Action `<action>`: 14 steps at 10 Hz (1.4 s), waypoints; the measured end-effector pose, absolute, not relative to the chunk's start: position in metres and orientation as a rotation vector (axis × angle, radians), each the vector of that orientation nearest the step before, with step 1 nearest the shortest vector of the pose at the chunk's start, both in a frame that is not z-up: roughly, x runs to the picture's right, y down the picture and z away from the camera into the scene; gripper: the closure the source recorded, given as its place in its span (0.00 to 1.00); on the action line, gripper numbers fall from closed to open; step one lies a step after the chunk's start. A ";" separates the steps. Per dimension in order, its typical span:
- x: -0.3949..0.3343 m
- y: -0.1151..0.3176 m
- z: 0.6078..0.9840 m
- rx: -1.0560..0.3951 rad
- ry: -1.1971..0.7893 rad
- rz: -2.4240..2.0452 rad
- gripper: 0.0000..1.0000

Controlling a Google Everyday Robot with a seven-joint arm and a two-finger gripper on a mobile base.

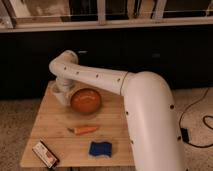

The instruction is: Place the ceramic cup in the ceramic bowl

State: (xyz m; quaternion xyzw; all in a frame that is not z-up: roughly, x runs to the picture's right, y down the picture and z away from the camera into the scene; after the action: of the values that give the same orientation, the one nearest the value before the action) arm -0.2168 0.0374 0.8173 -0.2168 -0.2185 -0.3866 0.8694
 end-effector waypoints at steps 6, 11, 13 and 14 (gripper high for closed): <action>-0.182 0.033 0.808 -0.451 -0.445 -0.777 0.98; -0.172 0.036 0.802 -0.451 -0.435 -0.752 0.98; -0.162 0.037 0.801 -0.448 -0.428 -0.738 0.98; -0.164 0.038 0.799 -0.449 -0.431 -0.735 0.98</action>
State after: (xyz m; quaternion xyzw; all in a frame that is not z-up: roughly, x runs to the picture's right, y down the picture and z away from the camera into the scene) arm -0.1641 0.0382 0.7991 -0.2161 -0.2073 -0.3535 0.8862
